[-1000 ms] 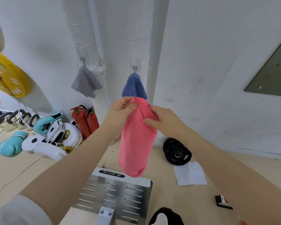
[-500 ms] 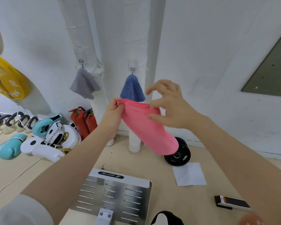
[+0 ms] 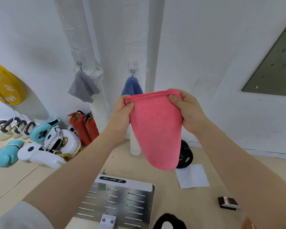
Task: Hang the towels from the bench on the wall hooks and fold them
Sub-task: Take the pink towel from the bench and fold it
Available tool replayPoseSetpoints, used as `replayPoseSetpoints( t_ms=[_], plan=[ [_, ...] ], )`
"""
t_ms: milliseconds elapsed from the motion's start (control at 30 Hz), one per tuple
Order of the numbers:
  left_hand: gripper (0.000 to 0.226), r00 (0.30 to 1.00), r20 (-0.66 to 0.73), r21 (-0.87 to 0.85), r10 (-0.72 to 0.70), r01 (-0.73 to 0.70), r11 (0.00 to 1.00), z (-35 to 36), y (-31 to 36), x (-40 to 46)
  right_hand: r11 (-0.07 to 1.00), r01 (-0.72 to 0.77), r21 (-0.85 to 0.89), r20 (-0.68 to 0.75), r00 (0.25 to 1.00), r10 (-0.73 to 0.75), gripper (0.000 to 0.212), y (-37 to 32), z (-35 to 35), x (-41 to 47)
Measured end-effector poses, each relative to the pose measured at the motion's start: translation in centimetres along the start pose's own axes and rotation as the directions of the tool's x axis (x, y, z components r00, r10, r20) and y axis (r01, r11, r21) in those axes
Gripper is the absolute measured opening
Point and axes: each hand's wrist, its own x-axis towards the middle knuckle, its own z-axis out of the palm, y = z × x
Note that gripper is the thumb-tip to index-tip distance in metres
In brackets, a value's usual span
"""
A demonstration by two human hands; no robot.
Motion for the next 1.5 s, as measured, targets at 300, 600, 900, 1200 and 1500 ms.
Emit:
replayPoseSetpoints(
  t_ms=[300,600,900,1200,1500],
  plan=[
    [0.013,0.962,0.080,-0.251,-0.262,0.274,0.928,0.1,4.2,-0.2,0.941,-0.303,0.148,0.380,0.896,0.228,0.060,1.8,0.3,-0.8],
    [0.076,0.887,0.238,-0.585,-0.395,0.456,0.671,-1.5,0.3,-1.8,0.875,-0.391,0.286,0.306,0.902,0.303,0.023,-0.6,3.6,-1.5],
    [0.020,0.890,0.287,-0.136,-0.355,0.404,0.904,-0.7,-2.2,-3.9,0.871,-0.455,0.186,-0.079,0.876,0.475,0.021,-0.9,3.4,-0.7],
    [0.019,0.907,0.161,-0.191,-0.388,0.415,0.890,-1.0,-1.1,-2.5,0.880,-0.445,0.167,0.122,0.895,0.430,0.050,1.6,1.4,-1.7],
    [0.017,0.903,0.083,-0.197,-0.421,0.429,0.882,-2.1,-0.1,-1.2,0.982,-0.186,0.023,-0.091,0.978,0.187,0.018,2.9,2.8,-1.4]
  ],
)
